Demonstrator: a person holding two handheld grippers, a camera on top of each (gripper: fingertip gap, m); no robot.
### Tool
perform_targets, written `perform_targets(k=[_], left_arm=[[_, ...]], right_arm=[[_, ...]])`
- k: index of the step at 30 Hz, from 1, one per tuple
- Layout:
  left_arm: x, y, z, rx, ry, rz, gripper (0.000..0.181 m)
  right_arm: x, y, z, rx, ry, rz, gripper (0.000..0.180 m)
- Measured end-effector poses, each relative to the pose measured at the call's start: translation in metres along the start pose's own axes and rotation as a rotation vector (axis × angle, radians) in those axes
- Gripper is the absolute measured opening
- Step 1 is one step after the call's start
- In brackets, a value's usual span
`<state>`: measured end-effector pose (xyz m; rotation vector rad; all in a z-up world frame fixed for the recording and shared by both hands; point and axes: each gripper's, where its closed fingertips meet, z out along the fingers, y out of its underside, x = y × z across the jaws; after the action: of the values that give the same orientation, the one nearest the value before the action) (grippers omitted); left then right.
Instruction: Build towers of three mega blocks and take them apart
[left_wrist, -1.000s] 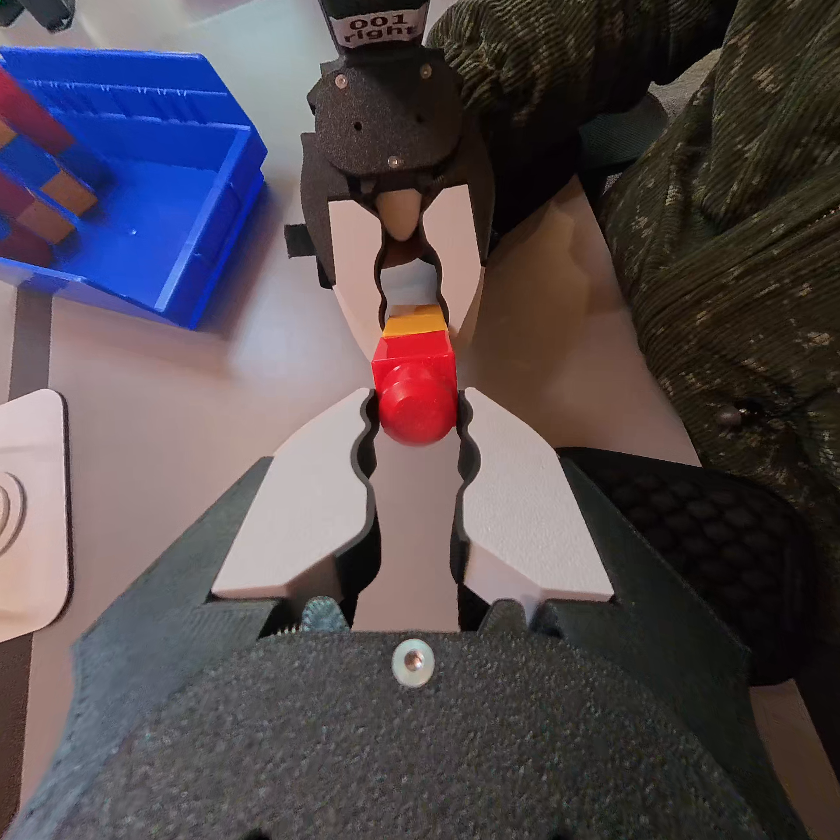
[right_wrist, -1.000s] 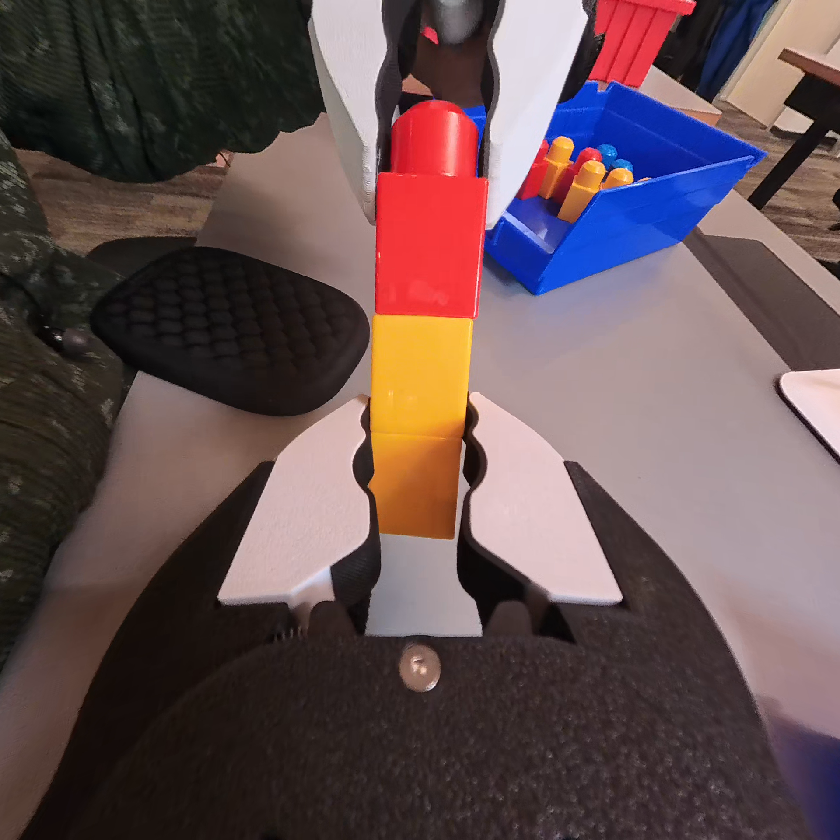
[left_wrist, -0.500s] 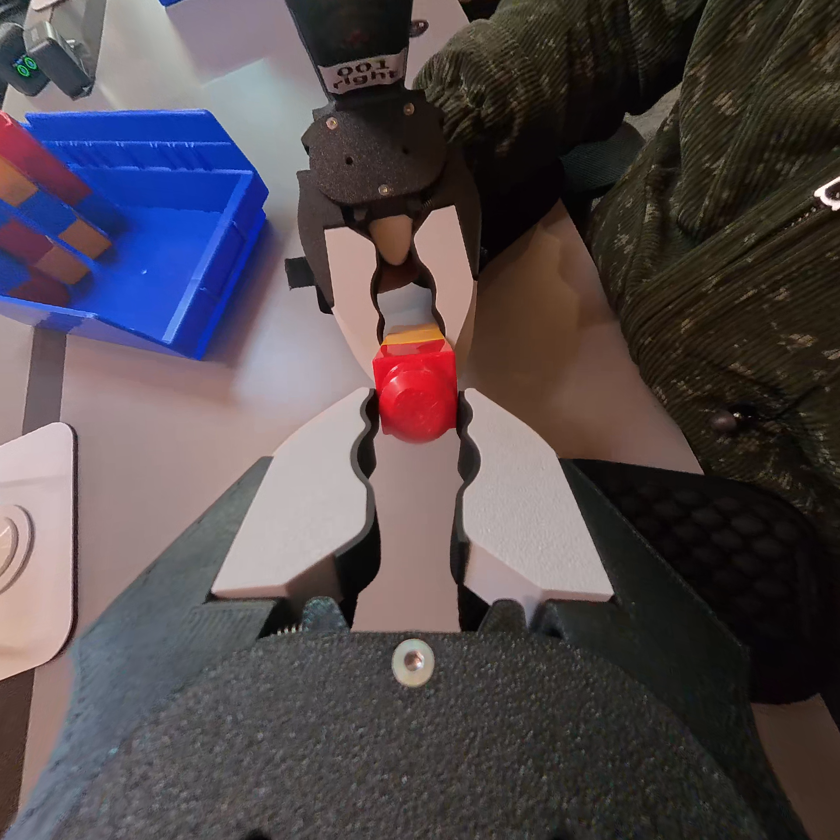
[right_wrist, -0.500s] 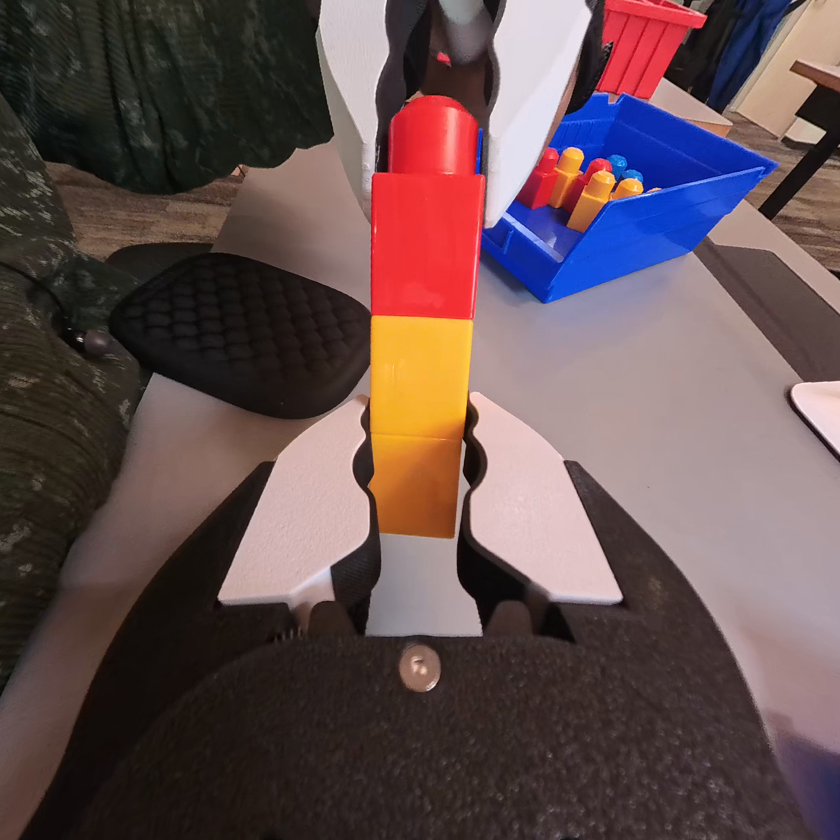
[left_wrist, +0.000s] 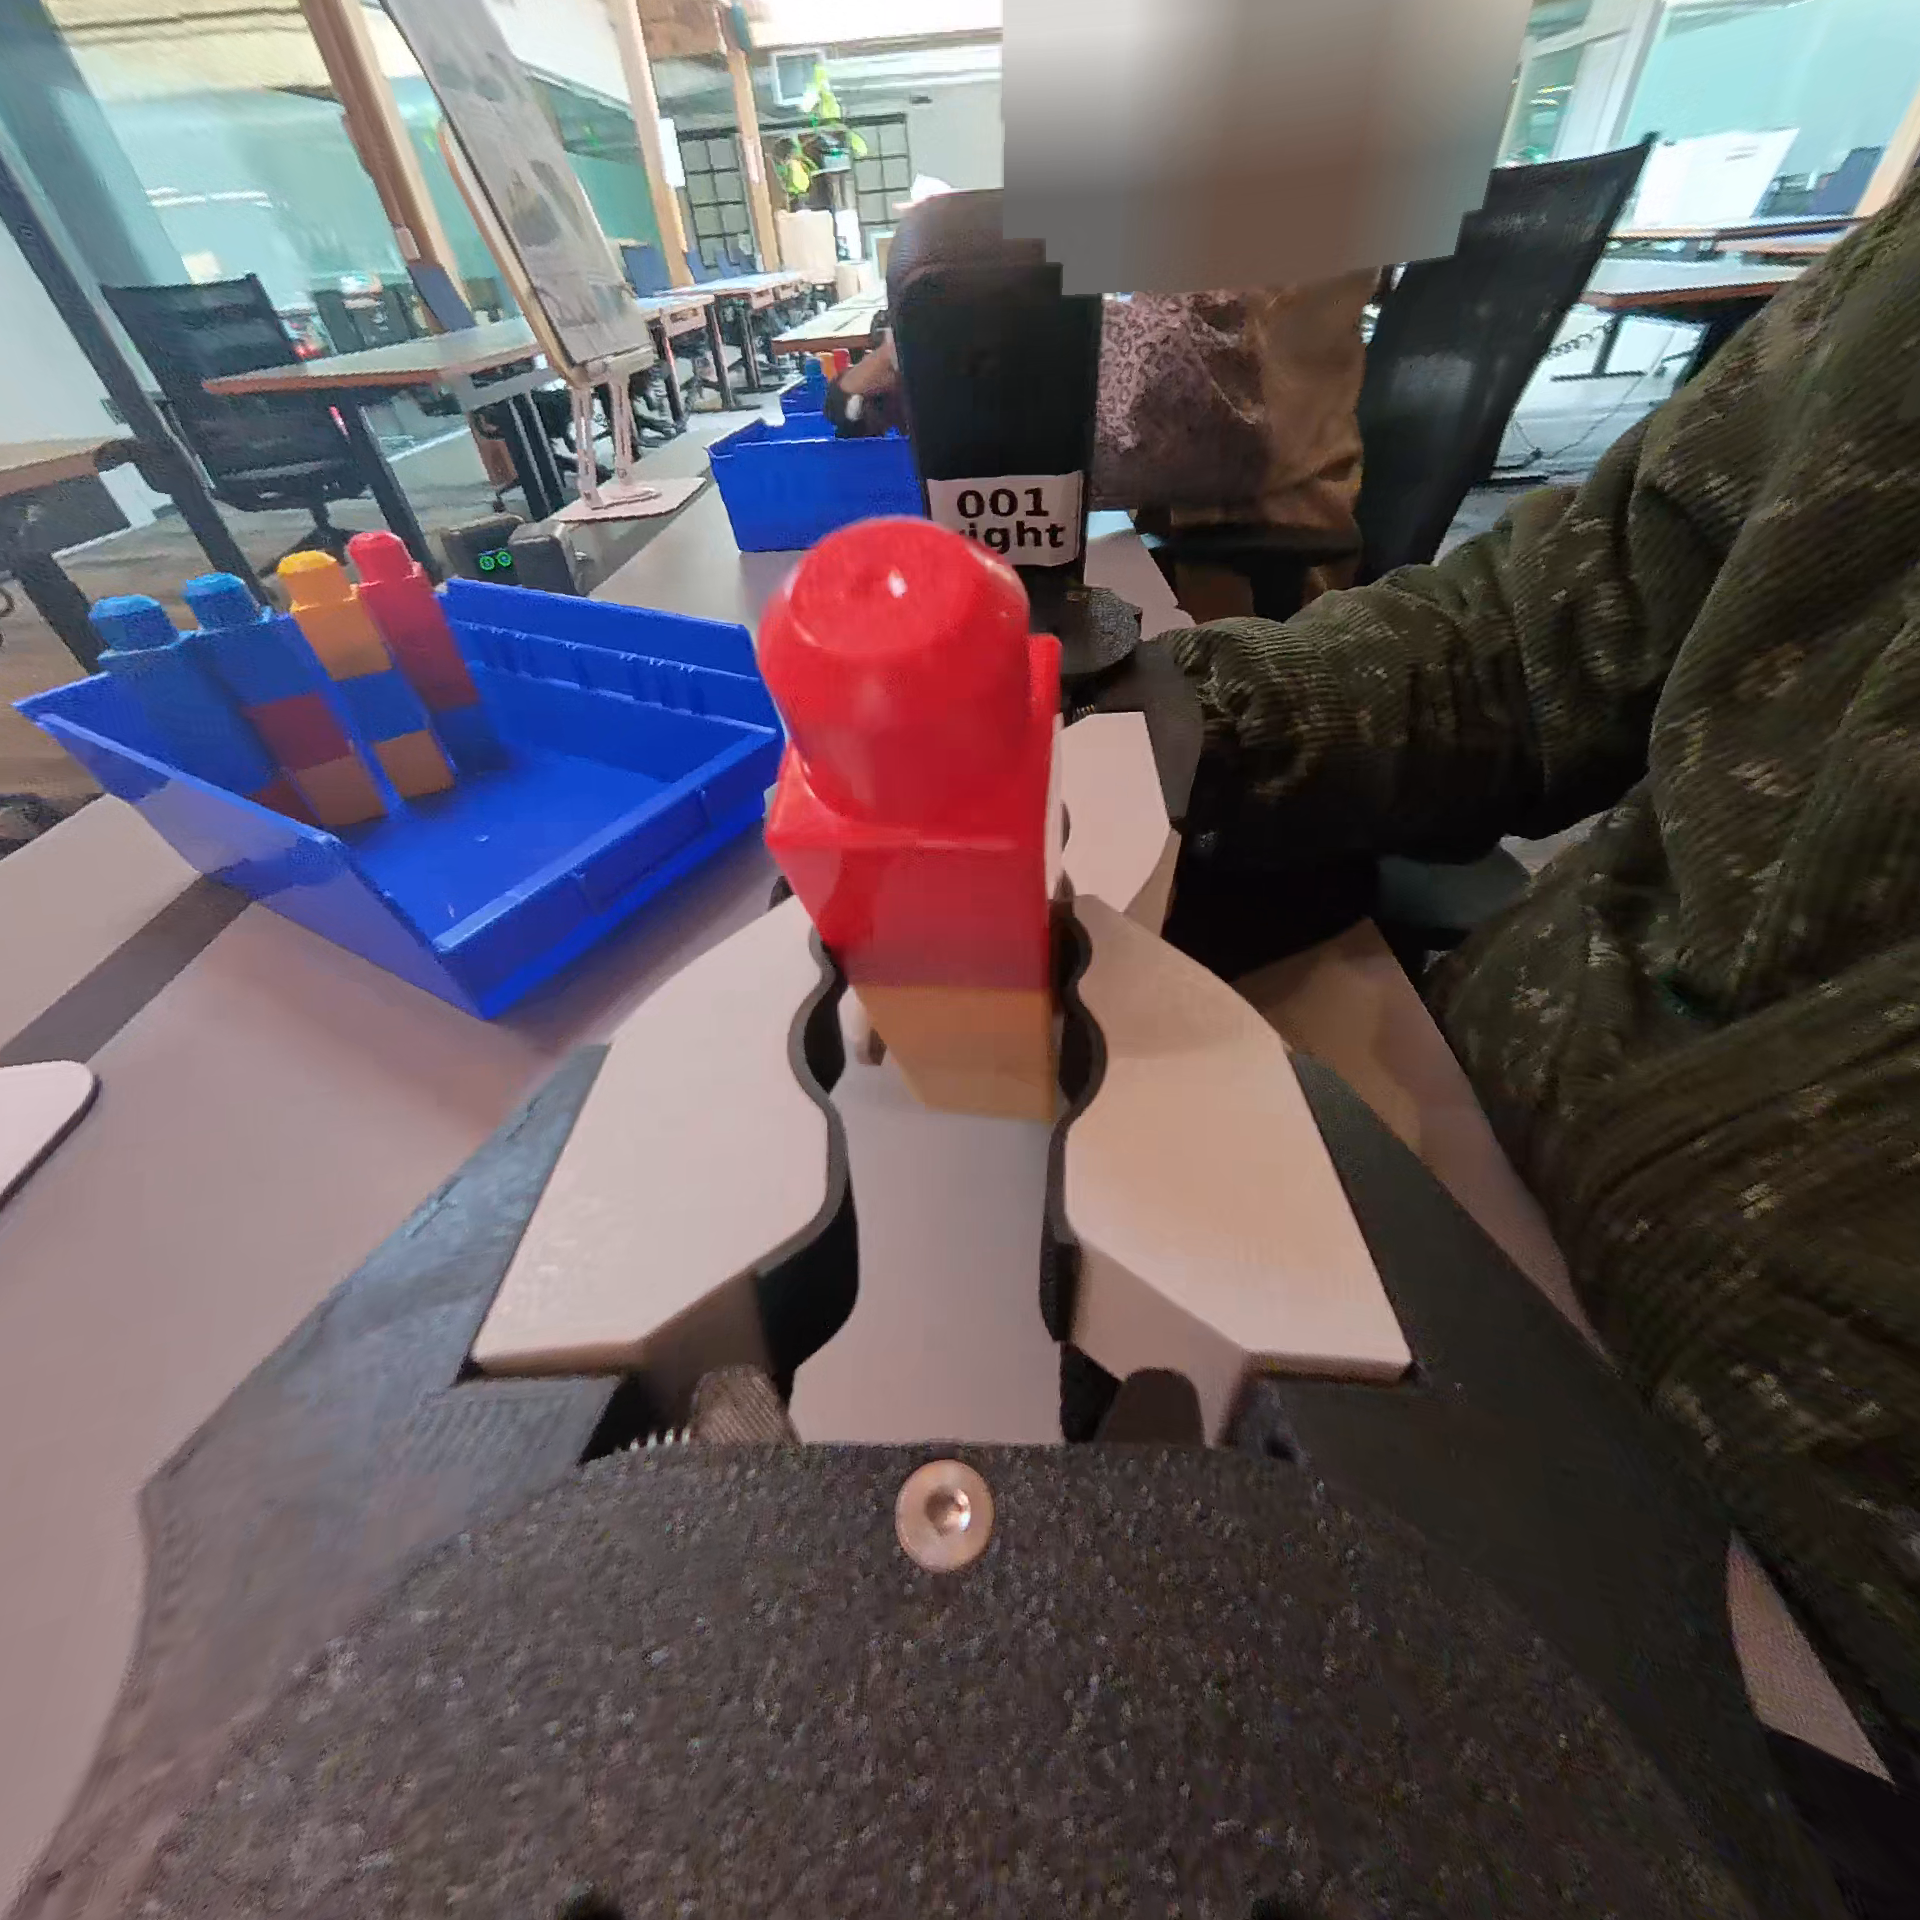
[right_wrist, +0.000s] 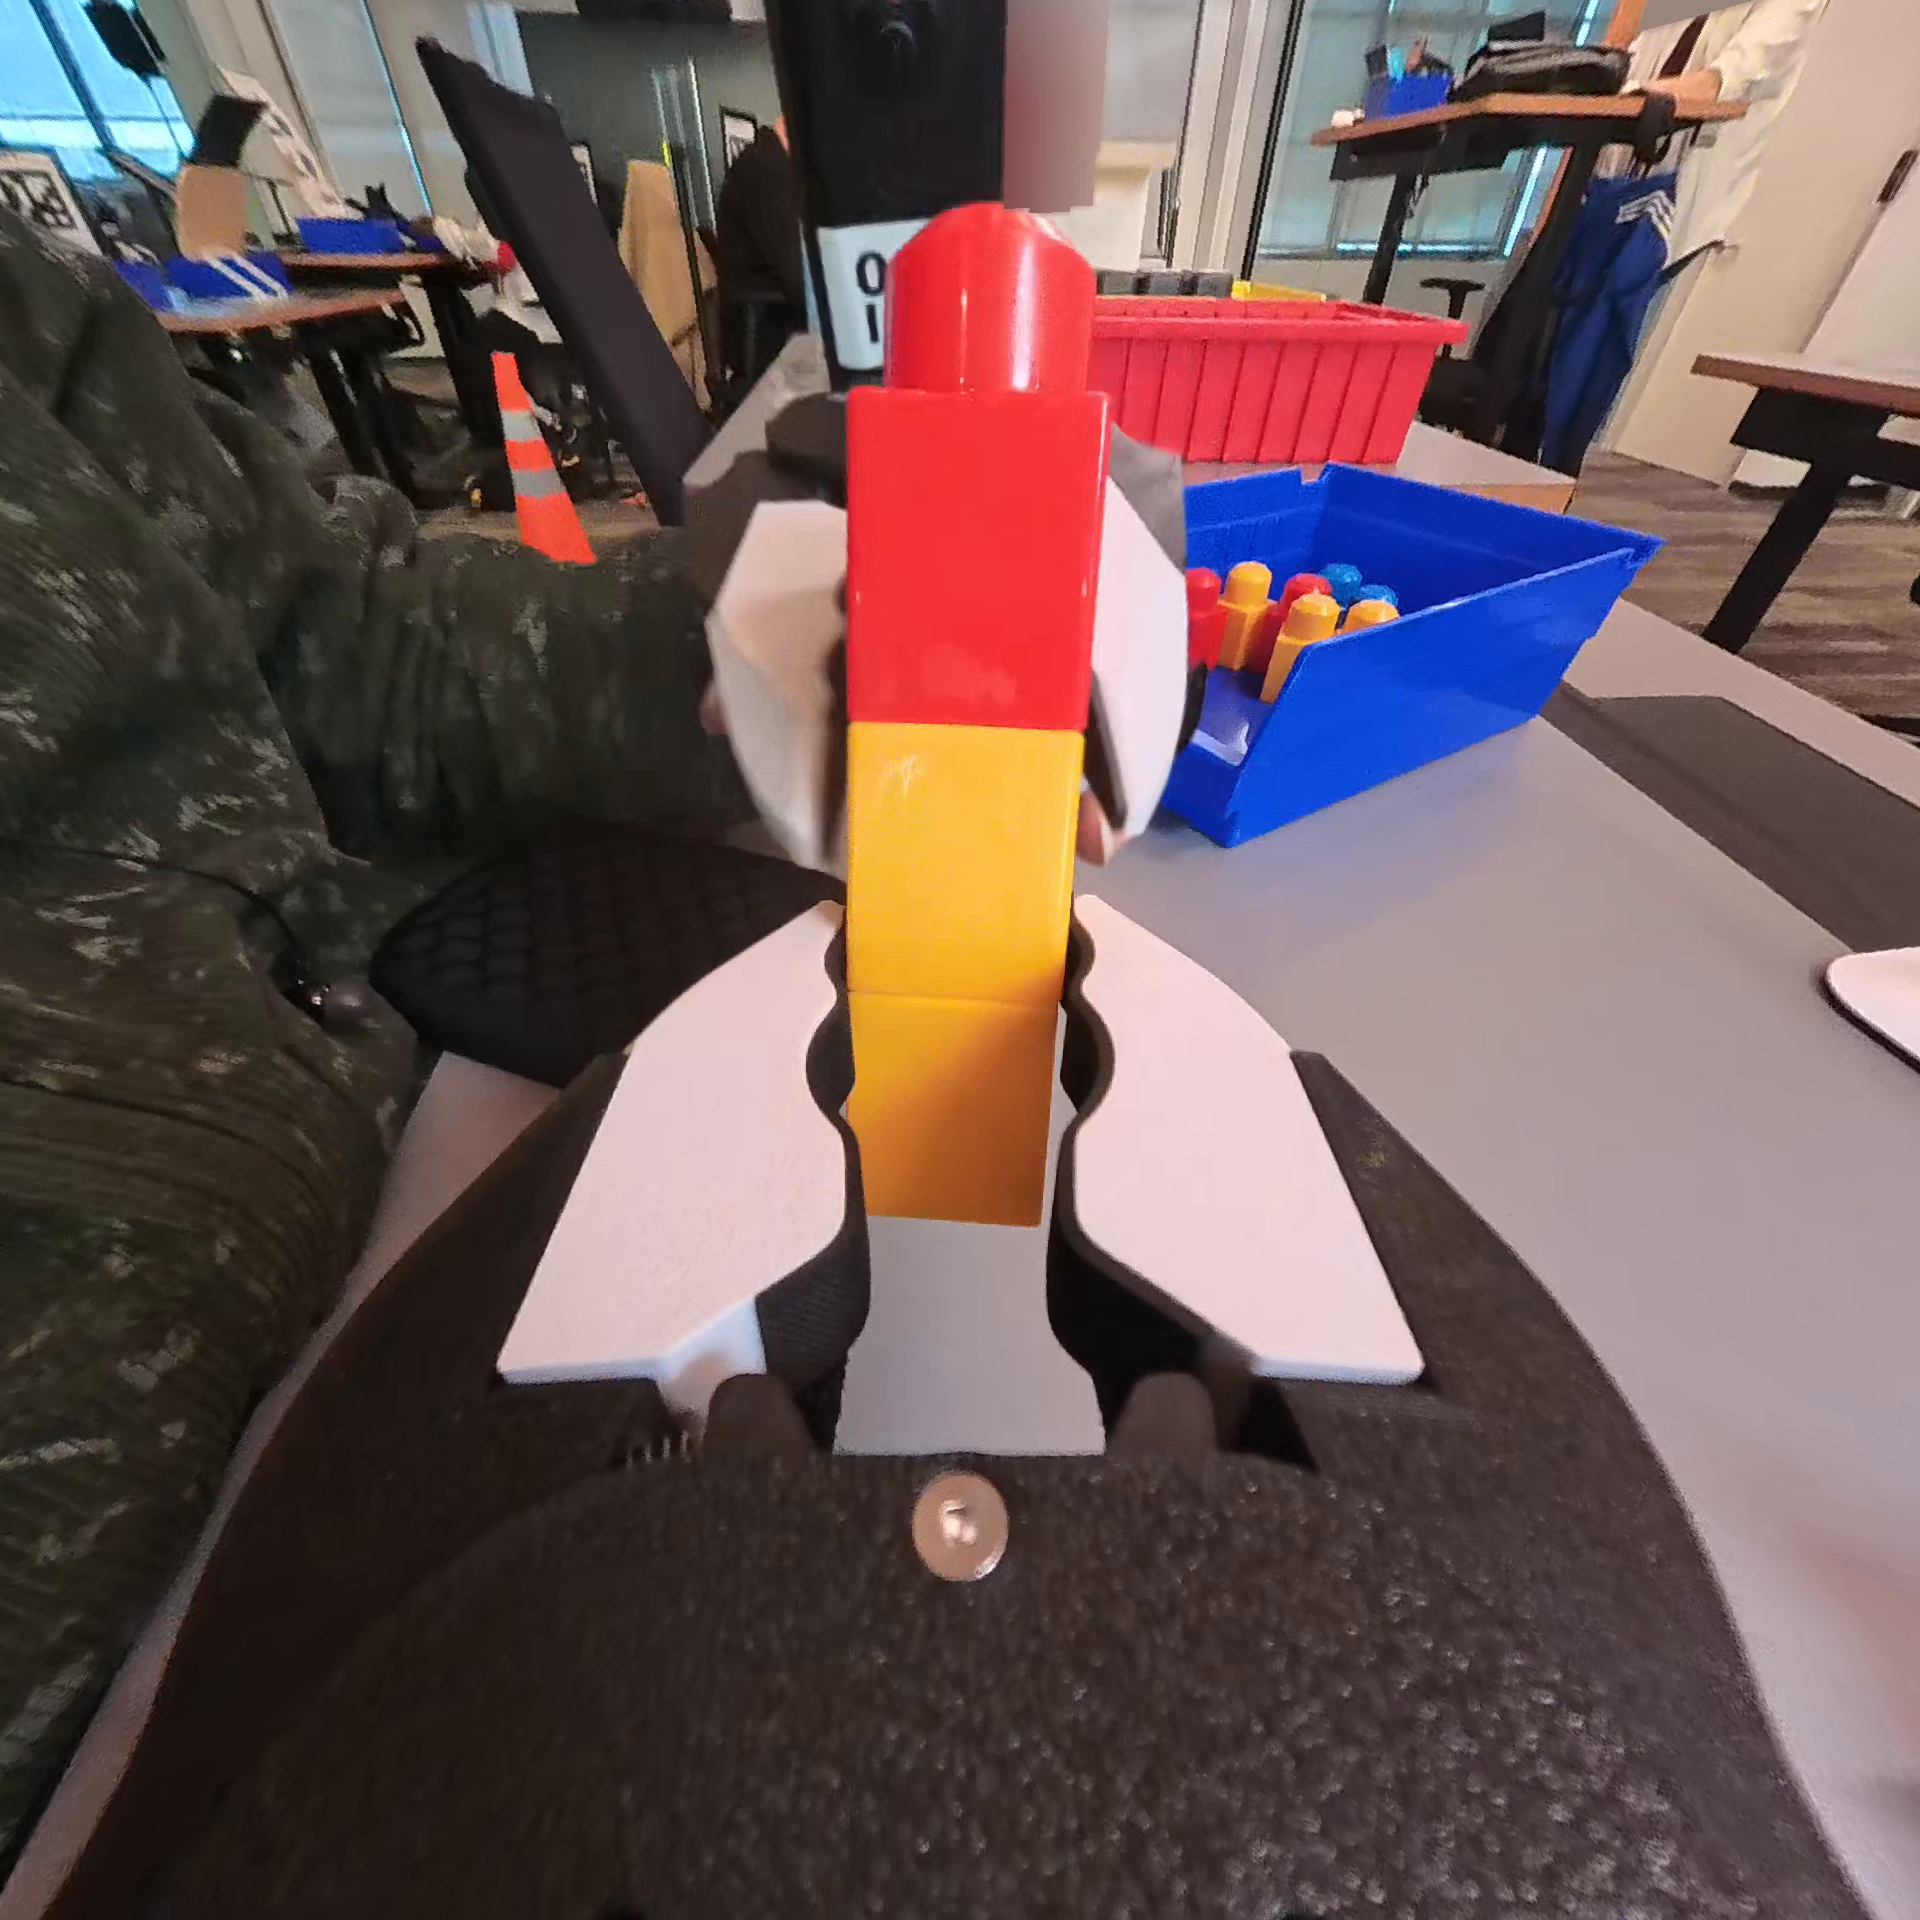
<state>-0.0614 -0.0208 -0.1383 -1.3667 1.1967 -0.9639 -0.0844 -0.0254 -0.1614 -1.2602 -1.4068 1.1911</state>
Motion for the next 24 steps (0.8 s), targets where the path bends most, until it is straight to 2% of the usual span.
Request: perform_targets(k=[3,4,8,11,13,14,15,17,19,21,24], left_arm=[[-0.003,0.012,0.000,-0.105,-0.008,-0.008,0.037],[-0.007,0.018,-0.003,-0.151,-0.027,-0.012,0.037],[-0.016,0.058,-0.011,-0.431,-0.103,0.030,0.037],[-0.009,0.071,-0.004,-0.527,-0.100,0.077,0.037],[-0.006,0.073,-0.002,-0.556,-0.106,0.117,0.037],[-0.007,0.074,-0.003,-0.571,-0.122,0.129,0.037],[-0.007,0.075,-0.004,-0.577,-0.123,0.142,0.037],[-0.011,0.068,-0.007,-0.521,-0.152,0.138,0.037],[-0.022,0.050,-0.017,-0.416,-0.213,0.111,0.044],[-0.036,0.029,-0.033,-0.271,-0.284,0.060,0.039],[-0.055,0.011,-0.058,-0.102,-0.364,-0.028,0.025]], right_arm=[[0.004,0.013,0.002,-0.089,0.011,0.009,0.037],[0.007,0.015,0.000,-0.120,0.021,0.012,0.042],[0.020,-0.013,-0.019,-0.103,0.109,-0.068,0.047],[0.010,-0.027,-0.016,-0.141,0.097,-0.101,0.047],[0.010,-0.017,-0.009,-0.226,0.110,-0.105,0.043],[0.005,-0.011,-0.005,-0.255,0.089,-0.116,0.031],[0.003,-0.011,-0.003,-0.250,0.085,-0.130,0.029],[0.005,-0.012,-0.009,-0.263,0.096,-0.134,0.029],[0.018,-0.029,-0.030,-0.232,0.138,-0.113,0.029],[0.049,-0.049,-0.067,-0.227,0.247,-0.098,0.029],[0.123,-0.073,-0.141,-0.278,0.506,-0.075,0.029]])
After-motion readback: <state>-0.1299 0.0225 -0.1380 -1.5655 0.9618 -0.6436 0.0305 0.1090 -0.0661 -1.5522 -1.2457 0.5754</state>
